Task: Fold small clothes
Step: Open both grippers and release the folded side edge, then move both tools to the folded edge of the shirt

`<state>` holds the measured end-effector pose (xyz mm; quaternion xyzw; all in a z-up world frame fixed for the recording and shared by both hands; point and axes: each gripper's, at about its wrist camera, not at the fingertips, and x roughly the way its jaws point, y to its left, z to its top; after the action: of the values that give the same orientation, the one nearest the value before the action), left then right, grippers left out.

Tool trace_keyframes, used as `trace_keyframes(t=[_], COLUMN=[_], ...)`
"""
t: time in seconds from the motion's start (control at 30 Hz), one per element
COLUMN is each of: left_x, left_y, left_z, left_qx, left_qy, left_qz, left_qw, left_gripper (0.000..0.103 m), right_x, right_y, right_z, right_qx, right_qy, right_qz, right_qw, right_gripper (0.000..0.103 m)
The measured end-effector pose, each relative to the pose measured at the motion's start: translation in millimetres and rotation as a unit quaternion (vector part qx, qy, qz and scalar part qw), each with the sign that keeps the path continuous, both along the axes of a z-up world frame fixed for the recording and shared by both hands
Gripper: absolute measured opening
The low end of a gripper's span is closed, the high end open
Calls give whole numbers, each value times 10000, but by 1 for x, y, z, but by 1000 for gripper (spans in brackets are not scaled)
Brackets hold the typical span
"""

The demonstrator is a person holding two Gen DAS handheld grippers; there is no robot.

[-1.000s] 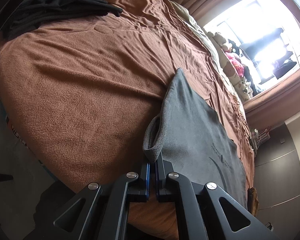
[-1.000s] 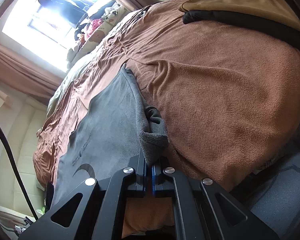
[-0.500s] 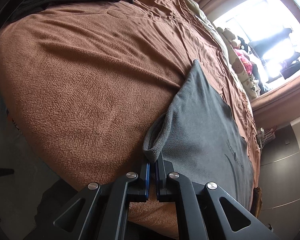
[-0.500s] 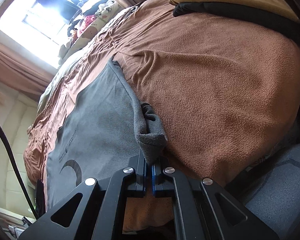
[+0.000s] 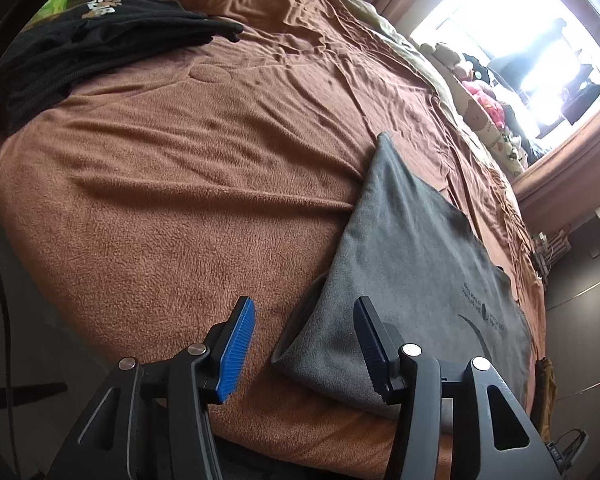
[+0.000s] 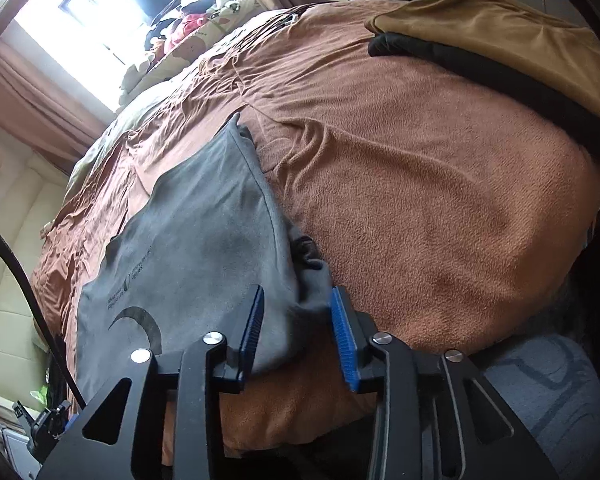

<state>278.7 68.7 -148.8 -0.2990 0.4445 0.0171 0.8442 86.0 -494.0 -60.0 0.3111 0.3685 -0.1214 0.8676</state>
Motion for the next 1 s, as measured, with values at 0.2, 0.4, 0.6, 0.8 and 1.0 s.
trace_keyframes(t=[0.2,0.4,0.6,0.8,1.0], left_x=[8,21,47,87,135], left_y=[2,0,-12,-22,-31], left_z=[-4,3,15,24,27], left_qx=[10,140,318,471,552], left_qy=[110,114,77,78,134], left_qz=[42,-32,-267,-483,-757], left_qw=[9999,9998,9991,9977,9955], left_gripper=[55,56,59,60,60], right_x=[5,20,45,84,131], right_y=[-3,-9,-17,-20,-26], right_z=[-3,0,6,11,15], right_qx=[-15,-103,-204,-350,-291], right_qy=[-8,-122,-122,-14,-1], right_qz=[128,378,511,693,921], right_qw=[9999,9992,9984,9970,9953], right_gripper=[36,48,55,55,55])
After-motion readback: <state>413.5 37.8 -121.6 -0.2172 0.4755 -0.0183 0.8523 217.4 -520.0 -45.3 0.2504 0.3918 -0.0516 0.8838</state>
